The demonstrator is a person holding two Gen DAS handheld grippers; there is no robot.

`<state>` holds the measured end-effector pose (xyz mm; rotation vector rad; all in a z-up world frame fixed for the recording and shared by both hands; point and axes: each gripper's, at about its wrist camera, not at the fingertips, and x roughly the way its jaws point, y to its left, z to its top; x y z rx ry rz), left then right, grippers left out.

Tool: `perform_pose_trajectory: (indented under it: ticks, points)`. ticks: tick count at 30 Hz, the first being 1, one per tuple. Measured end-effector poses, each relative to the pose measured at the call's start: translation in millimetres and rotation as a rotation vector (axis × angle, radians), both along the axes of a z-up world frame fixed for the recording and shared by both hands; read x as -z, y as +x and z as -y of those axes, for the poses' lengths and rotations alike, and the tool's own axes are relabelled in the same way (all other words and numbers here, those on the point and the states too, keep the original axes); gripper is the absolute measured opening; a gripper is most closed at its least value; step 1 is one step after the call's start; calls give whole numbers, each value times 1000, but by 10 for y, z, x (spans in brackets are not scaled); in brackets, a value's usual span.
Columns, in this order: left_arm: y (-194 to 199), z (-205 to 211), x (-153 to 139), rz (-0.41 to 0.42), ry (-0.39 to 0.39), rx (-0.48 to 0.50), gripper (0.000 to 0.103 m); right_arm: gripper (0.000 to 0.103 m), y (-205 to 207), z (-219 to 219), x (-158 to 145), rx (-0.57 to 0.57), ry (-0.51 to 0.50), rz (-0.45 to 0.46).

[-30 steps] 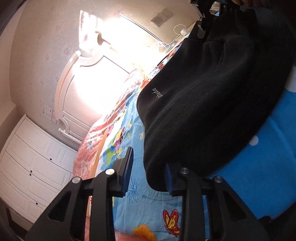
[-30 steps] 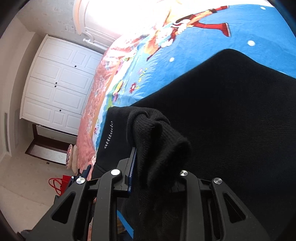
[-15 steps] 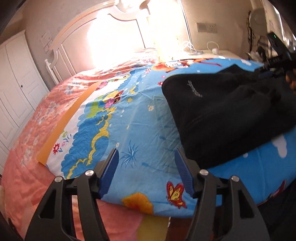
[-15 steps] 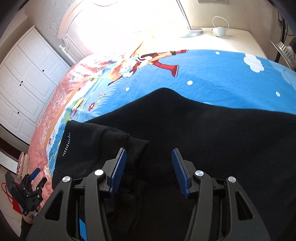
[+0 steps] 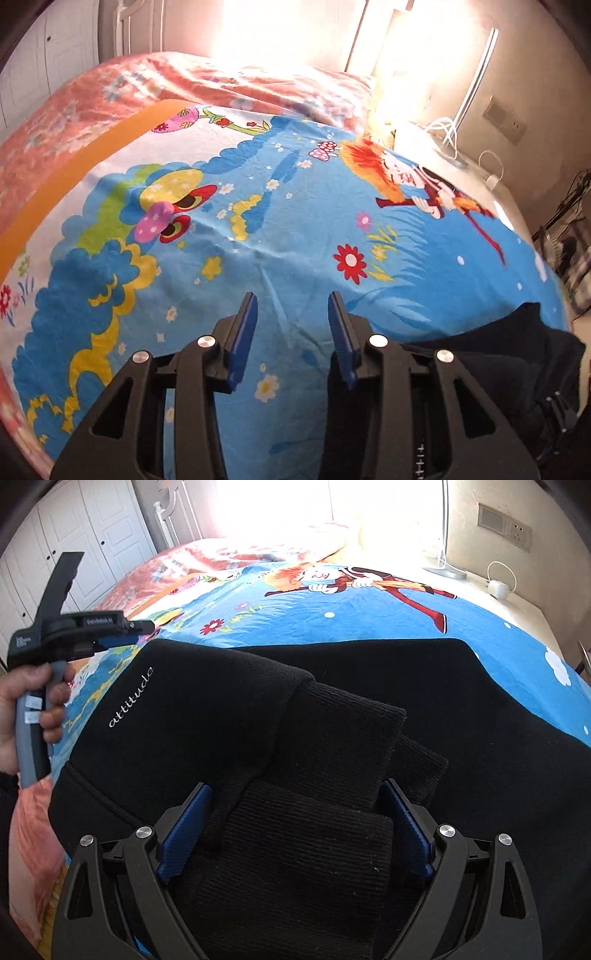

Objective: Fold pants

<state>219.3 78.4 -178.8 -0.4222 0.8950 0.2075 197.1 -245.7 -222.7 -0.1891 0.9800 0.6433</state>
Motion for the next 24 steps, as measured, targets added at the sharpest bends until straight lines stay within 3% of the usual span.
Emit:
perform_pose_trajectory:
  ticks: [2, 5, 7, 12, 15, 19, 24]
  points:
    - [-271, -77, -77, 37, -75, -18, 41, 89, -36, -23, 21, 1, -15, 12]
    - [-739, 70, -59, 66, -170, 36, 45, 92, -52, -35, 51, 8, -17, 24]
    - [-1039, 236, 30, 65, -228, 74, 56, 92, -59, -51, 52, 15, -29, 28]
    - [-1508, 543, 334, -46, -144, 67, 71, 92, -47, -62, 41, 11, -42, 6]
    - [-1629, 449, 280, -38, -235, 31, 71, 93, -46, -65, 43, 10, -50, 2]
    - [-1619, 478, 135, -10, -232, 86, 68, 93, -41, -61, 39, 5, -54, -5]
    - [-1593, 475, 377, -47, -356, 97, 68, 93, -45, -68, 43, 1, -59, -2]
